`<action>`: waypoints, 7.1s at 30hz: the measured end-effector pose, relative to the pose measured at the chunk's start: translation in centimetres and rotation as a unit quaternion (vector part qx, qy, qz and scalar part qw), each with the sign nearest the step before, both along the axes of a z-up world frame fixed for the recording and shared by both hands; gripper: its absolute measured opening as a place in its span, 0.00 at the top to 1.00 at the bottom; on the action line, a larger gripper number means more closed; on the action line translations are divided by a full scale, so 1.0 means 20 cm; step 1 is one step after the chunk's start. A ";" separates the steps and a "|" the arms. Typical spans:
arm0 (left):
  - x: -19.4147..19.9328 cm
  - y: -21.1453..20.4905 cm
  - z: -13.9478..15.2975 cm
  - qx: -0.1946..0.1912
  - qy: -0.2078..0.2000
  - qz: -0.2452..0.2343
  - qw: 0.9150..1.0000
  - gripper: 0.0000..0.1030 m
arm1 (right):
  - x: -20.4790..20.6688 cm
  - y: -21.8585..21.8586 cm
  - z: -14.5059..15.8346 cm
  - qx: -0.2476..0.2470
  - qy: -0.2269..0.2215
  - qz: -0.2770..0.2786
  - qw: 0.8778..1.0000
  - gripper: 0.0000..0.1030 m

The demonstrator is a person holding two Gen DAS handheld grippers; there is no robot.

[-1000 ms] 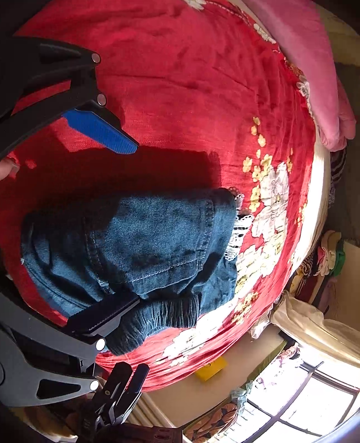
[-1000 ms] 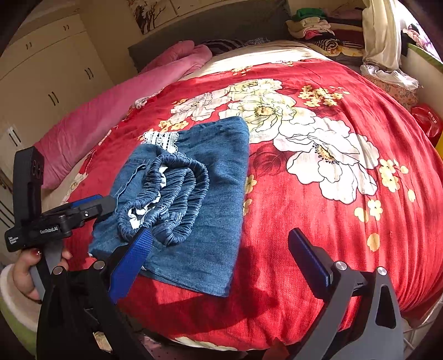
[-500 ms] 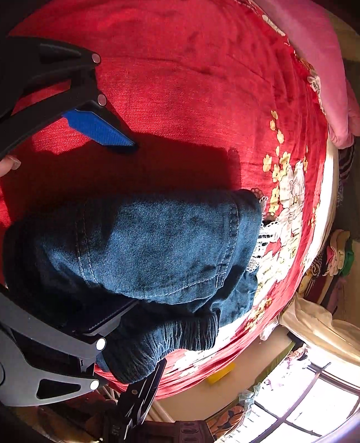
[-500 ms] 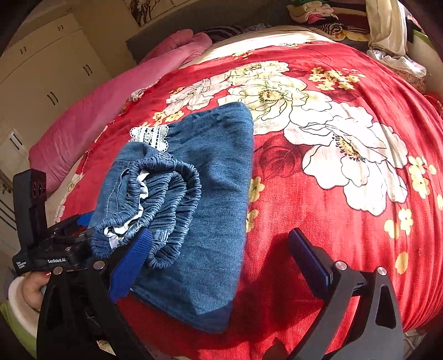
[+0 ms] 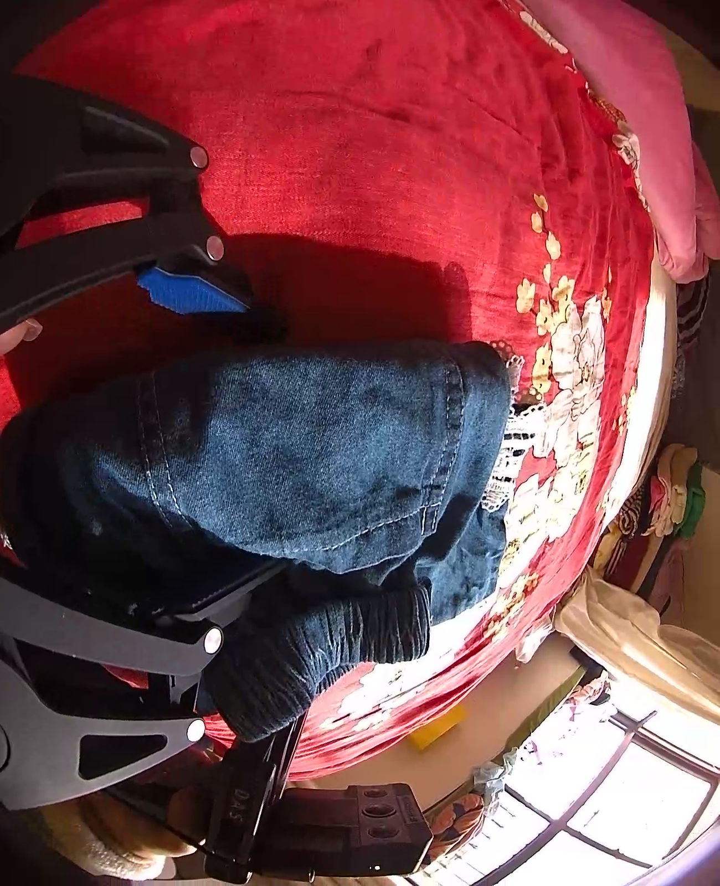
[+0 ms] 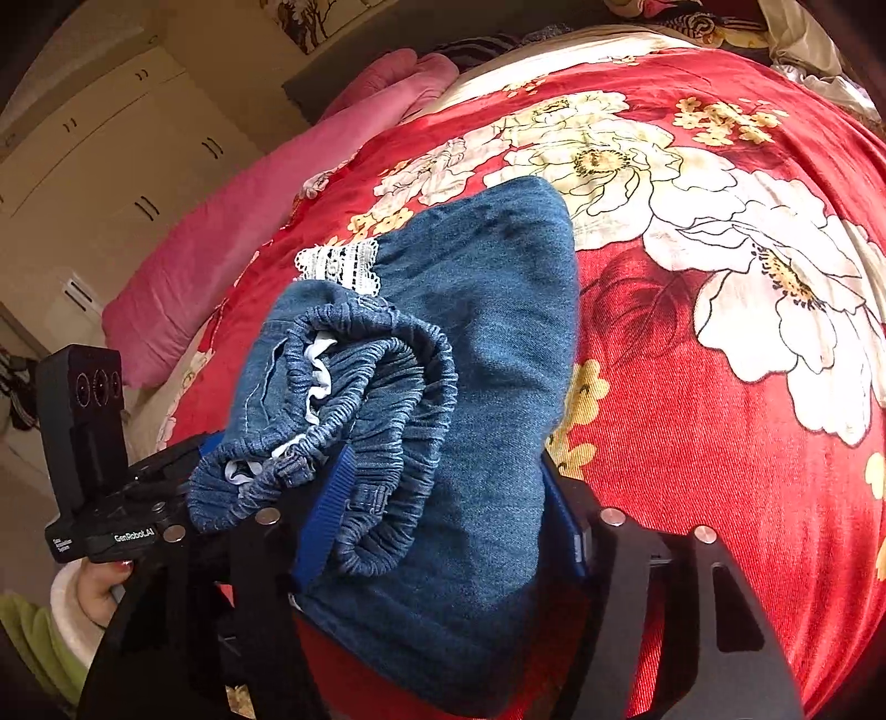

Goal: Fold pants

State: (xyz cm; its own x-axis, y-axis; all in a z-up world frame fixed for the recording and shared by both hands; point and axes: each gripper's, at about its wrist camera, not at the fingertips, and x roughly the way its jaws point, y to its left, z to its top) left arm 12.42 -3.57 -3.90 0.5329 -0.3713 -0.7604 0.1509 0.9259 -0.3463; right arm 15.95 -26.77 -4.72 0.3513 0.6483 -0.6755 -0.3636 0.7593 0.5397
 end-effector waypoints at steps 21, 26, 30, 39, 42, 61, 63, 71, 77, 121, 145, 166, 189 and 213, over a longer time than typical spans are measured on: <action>-0.03 -0.09 0.08 0.033 -0.025 -0.002 0.999 0.74 | -0.11 0.07 0.09 -0.067 -0.074 -0.010 0.995 0.80; -0.06 -0.10 0.13 0.027 -0.032 -0.003 0.999 0.76 | -0.14 0.06 0.13 -0.066 -0.083 -0.015 0.994 0.82; -0.08 -0.10 0.17 0.021 -0.040 -0.005 0.999 0.77 | -0.17 0.06 0.18 -0.065 -0.094 -0.014 0.993 0.86; -0.09 -0.10 0.26 0.011 -0.054 -0.003 0.998 0.77 | -0.18 0.08 0.26 -0.060 -0.117 -0.014 0.991 0.88; -0.08 -0.09 0.30 0.010 -0.064 -0.001 0.998 0.77 | -0.18 0.10 0.30 -0.059 -0.127 -0.013 0.990 0.88; 0.26 -0.06 0.43 0.019 -0.093 -0.001 0.995 0.77 | 0.13 0.15 0.41 -0.063 -0.148 -0.037 0.986 0.88; 0.30 -0.05 0.41 0.020 -0.091 0.000 0.996 0.77 | 0.17 0.16 0.40 -0.066 -0.146 -0.038 0.986 0.88; 0.40 -0.04 0.37 0.019 -0.084 0.005 0.996 0.77 | 0.30 0.19 0.37 -0.076 -0.141 -0.043 0.986 0.88; 0.44 -0.03 0.32 0.023 -0.075 0.010 0.997 0.77 | 0.36 0.21 0.33 -0.082 -0.133 -0.041 0.987 0.88; 0.44 0.03 0.09 0.054 -0.036 0.037 0.997 0.54 | 0.27 0.04 0.11 -0.093 -0.061 -0.103 0.988 0.36; 0.29 0.02 0.24 0.052 -0.058 0.040 0.996 0.24 | 0.11 0.01 0.26 -0.098 -0.099 -0.113 0.984 0.10; -0.08 0.04 0.45 0.057 -0.091 0.050 0.993 0.10 | -0.18 -0.03 0.45 -0.089 -0.136 -0.111 0.981 0.05; -0.39 0.03 0.37 0.086 -0.076 0.056 0.992 0.09 | -0.49 -0.07 0.45 -0.100 -0.154 -0.121 0.976 0.05; -0.49 0.02 0.30 0.086 -0.070 0.067 0.992 0.09 | -0.55 -0.06 0.36 -0.112 -0.135 -0.109 0.978 0.05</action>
State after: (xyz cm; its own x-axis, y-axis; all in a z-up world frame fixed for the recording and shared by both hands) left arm 2.62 -3.09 2.04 0.6729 -0.1610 -0.7220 0.0573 0.9844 -0.1662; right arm 4.86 -27.97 2.47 0.6509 0.3843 -0.6547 -0.2858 0.9230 0.2576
